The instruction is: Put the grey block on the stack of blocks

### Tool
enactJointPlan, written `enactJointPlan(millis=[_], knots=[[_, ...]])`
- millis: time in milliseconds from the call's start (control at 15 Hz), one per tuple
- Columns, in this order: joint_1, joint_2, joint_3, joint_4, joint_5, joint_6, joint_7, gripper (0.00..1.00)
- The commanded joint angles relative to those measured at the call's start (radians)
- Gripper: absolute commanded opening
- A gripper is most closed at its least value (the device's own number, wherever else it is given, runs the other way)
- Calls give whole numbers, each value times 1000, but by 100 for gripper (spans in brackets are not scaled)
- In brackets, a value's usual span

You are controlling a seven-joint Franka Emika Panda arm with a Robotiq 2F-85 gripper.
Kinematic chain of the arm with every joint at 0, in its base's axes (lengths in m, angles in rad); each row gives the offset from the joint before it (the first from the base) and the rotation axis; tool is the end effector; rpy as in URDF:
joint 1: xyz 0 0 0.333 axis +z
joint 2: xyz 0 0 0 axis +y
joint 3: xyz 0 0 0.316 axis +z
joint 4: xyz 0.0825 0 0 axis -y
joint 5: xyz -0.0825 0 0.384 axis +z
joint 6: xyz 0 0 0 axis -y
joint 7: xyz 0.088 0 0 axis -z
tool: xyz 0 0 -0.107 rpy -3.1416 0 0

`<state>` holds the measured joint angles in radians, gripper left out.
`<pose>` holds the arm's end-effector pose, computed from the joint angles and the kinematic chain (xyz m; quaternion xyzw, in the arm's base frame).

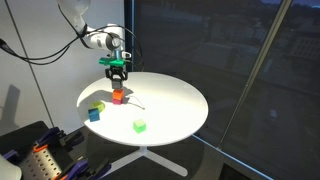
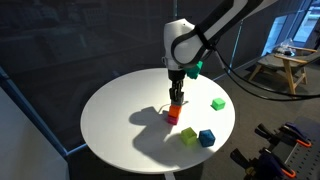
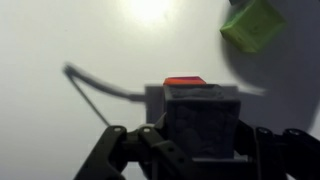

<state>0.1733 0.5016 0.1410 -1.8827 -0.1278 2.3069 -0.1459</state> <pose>0.5994 0.1876 0.2373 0.9638 0.2640 -0.0340 0.0146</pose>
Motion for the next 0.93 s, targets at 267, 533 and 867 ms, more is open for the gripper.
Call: enactJointPlan(millis=[267,533,867], knots=[[5,15,2,27,-8,-18,-17,23],[6,18,2,27,-8,-19,-17,23],[6,22,2,28,-7,-19,-17,23]])
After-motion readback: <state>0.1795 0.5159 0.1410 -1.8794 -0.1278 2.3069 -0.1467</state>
